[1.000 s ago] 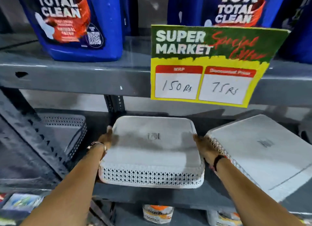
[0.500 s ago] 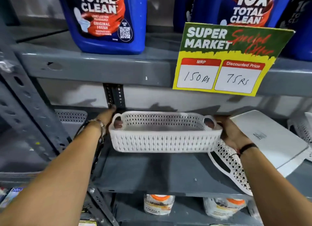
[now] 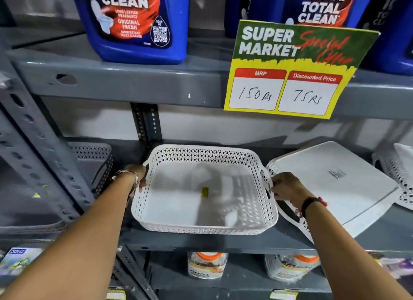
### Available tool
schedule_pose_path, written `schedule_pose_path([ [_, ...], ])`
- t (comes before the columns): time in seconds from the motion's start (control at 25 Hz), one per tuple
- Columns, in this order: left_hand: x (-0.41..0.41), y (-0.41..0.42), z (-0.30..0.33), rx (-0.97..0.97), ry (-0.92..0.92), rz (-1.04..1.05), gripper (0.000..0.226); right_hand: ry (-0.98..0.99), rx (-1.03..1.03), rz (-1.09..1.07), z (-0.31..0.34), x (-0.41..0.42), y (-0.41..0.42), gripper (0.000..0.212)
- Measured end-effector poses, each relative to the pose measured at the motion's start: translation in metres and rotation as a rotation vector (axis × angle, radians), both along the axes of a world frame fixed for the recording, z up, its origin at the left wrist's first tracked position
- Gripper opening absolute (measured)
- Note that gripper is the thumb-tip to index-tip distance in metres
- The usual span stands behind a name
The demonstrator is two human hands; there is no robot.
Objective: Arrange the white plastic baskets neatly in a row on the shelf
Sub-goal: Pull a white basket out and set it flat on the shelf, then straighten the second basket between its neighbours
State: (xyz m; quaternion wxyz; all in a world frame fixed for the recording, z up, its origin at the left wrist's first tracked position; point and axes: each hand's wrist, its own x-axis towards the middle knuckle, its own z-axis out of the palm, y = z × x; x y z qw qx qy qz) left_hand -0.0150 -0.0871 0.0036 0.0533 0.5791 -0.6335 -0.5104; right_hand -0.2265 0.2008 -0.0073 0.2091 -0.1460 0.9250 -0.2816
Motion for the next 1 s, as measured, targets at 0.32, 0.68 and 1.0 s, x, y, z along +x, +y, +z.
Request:
schedule_pose_path([
  [0.32,-0.028,0.016,0.017,-0.395,-0.43,-0.259,0.046,0.242,0.17,0.17,0.033,-0.014,0.007,0.019],
  [0.68,-0.181,0.179,0.054,-0.027,0.199,-0.325,0.034,0.476,-0.012,-0.097,0.044,-0.164,0.134,0.032],
  [1.0,-0.211,0.298,0.015,0.111,-0.241,-0.425,0.081,0.035,-0.058,-0.031,0.011,-0.221,0.2,0.05],
])
